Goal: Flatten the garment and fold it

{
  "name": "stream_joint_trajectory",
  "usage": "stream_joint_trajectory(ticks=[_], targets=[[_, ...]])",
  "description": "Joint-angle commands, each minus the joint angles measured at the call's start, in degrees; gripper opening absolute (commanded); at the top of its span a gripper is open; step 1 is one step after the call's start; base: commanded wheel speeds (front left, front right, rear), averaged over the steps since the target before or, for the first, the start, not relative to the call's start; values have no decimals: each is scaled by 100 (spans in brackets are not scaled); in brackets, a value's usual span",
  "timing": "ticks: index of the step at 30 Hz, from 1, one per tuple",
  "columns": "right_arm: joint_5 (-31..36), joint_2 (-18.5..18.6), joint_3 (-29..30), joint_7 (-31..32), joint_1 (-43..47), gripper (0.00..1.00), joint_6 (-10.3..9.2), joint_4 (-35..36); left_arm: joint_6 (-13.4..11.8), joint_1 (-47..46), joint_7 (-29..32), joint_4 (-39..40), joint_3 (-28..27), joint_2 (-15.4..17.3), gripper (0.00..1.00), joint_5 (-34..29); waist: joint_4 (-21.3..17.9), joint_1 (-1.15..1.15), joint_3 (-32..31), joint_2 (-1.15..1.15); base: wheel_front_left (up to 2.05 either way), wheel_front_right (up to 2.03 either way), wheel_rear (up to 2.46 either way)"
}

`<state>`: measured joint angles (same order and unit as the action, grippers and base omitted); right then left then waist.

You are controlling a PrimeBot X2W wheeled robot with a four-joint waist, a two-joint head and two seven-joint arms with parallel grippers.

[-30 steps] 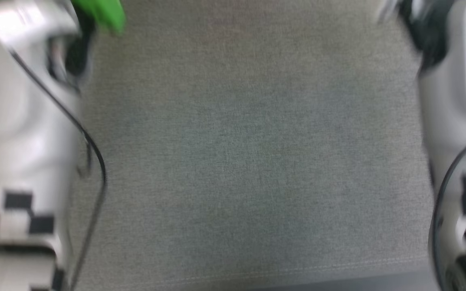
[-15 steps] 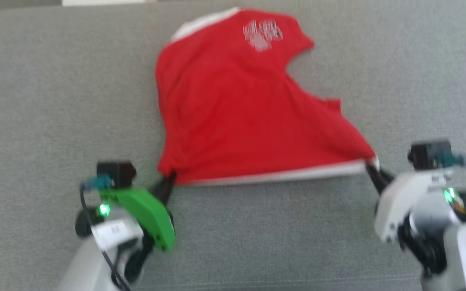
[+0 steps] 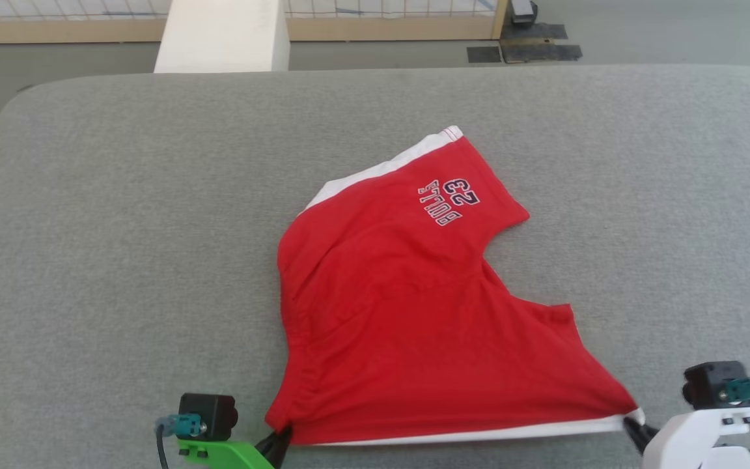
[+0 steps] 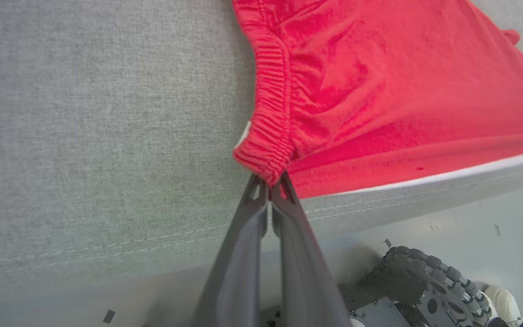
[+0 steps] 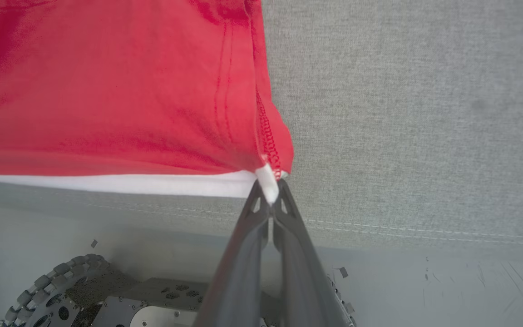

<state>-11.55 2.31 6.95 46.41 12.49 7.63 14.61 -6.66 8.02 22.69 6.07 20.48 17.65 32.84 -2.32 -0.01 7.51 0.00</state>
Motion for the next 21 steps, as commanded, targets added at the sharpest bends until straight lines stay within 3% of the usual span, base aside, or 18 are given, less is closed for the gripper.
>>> stream_joint_trajectory(ticks=[1, 7, 12, 21], targets=[[30, 59, 160, -39, 7, 0, -14, 154, -65, 80, -25, 156, -65, 104, 0, -58, 102, 1, -23, 0, 0, 0, 0], [332, 91, 84, -169, -551, 0, -14, 412, 132, -393, -269, 297, 146, -78, 0, -207, 310, 1, 137, 0, 0, 0, 0], [490, 480, -196, -91, -1525, 0, -14, 301, 279, -1227, -169, 181, 345, -326, 0, -288, 520, 1, 418, 0, 0, 0, 0], [462, 1221, -676, -79, -3829, 0, -14, -818, 360, -2829, 63, -406, 368, -796, 0, -270, 1003, 1, 1173, 0, 0, 0, 0]])
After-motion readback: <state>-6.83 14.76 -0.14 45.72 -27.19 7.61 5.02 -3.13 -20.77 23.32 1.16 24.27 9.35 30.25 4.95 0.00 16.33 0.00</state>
